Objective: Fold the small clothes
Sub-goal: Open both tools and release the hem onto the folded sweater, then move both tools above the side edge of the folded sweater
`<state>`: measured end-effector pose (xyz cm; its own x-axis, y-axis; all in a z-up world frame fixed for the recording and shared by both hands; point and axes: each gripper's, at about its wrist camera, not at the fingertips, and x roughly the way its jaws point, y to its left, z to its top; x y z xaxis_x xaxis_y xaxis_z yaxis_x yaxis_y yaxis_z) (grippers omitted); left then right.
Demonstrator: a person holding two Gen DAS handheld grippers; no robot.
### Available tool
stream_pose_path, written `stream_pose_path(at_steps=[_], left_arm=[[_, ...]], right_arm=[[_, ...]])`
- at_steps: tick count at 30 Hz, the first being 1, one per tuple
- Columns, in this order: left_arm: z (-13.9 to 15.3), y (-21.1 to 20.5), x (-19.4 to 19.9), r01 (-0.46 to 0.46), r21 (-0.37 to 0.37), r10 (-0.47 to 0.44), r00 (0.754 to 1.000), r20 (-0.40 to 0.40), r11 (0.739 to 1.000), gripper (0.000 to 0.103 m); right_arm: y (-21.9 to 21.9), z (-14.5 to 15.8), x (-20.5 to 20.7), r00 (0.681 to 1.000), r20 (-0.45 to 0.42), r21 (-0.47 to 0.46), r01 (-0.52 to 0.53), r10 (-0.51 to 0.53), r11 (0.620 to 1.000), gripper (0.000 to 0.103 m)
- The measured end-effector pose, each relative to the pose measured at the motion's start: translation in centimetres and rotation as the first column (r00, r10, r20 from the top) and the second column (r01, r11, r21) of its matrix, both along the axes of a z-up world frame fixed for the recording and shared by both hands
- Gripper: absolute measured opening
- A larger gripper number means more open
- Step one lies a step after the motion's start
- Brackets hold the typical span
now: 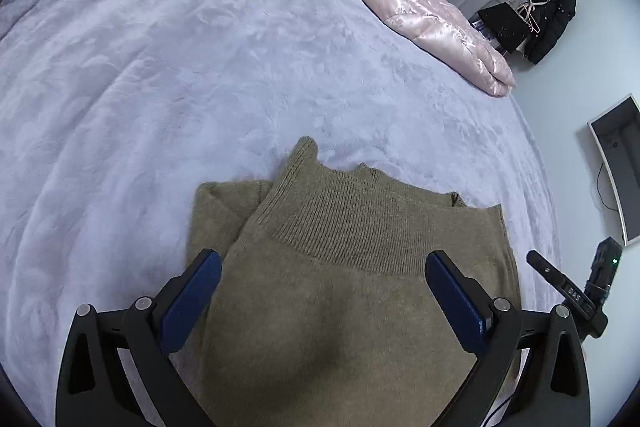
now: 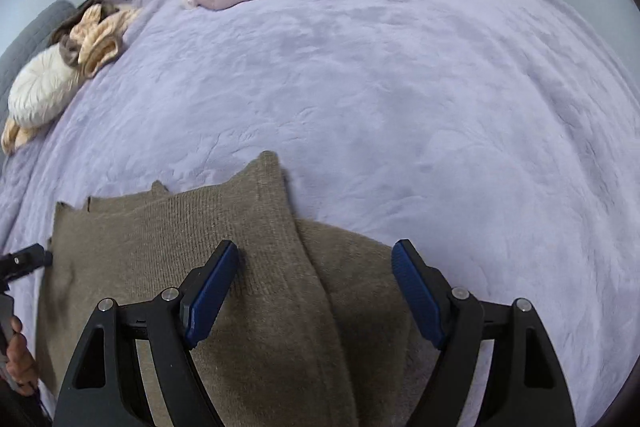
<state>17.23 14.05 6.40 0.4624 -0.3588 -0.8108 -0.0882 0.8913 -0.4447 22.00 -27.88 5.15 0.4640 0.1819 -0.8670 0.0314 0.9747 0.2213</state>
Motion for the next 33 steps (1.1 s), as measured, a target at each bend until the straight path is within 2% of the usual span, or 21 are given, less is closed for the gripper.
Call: stream_pose_path(at_steps=[2, 4, 7, 10, 13, 16, 18, 24, 28, 33], left_arm=[[0.6, -0.6, -2.8, 0.005, 0.033, -0.006, 1.000, 0.026, 0.999, 0.102], [0.4, -1.9, -5.0, 0.052, 0.067, -0.053, 0.998, 0.022, 0.996, 0.102], [-0.5, -4.5, -7.8, 0.109, 0.173, -0.115, 0.993, 0.020, 0.979, 0.102], [-2.5, -5.7, -9.2, 0.116, 0.262, -0.113, 0.993, -0.028, 0.958, 0.102], [-4.1, -5.5, -10.1, 0.101, 0.294, -0.088, 0.995, -0.056, 0.951, 0.102], [-4.0, -5.5, -10.9, 0.098, 0.319, -0.085, 0.995, -0.054, 0.943, 0.102], [-3.5, -5.3, -11.8, 0.095, 0.309, -0.083, 0.995, -0.051, 0.946, 0.102], [-1.2, -4.5, -14.8, 0.055, 0.337, -0.062, 0.998, 0.009, 0.940, 0.102], [-1.4, -3.5, -15.5, 0.038, 0.353, -0.046, 0.999, 0.016, 0.935, 0.102], [-4.2, -1.0, -15.3, 0.019, 0.252, -0.009, 0.999, -0.042, 0.967, 0.102]], right_arm=[[-0.1, 2.1, -2.4, 0.998, 0.057, -0.004, -0.020, 0.021, 1.000, 0.082], [0.8, 3.8, -4.9, 0.992, 0.105, -0.025, -0.073, 0.075, 0.997, 0.082], [3.6, 5.3, -8.6, 0.974, 0.115, -0.071, -0.190, 0.197, 0.979, 0.083], [7.2, 4.6, -11.4, 0.946, 0.063, -0.127, -0.309, 0.318, 0.943, 0.083], [9.7, 2.4, -13.5, 0.926, 0.008, -0.186, -0.369, 0.377, 0.911, 0.083], [9.7, -0.4, -14.5, 0.934, -0.038, -0.212, -0.355, 0.355, 0.911, 0.083], [8.6, -0.9, -15.3, 0.942, -0.016, -0.201, -0.332, 0.336, 0.922, 0.083], [5.1, 0.3, -16.8, 0.968, -0.013, -0.180, -0.247, 0.249, 0.952, 0.083], [4.0, 1.7, -17.4, 0.980, -0.007, -0.202, -0.197, 0.199, 0.960, 0.083], [5.4, 4.0, -16.9, 0.978, 0.017, -0.223, -0.200, 0.209, 0.954, 0.083]])
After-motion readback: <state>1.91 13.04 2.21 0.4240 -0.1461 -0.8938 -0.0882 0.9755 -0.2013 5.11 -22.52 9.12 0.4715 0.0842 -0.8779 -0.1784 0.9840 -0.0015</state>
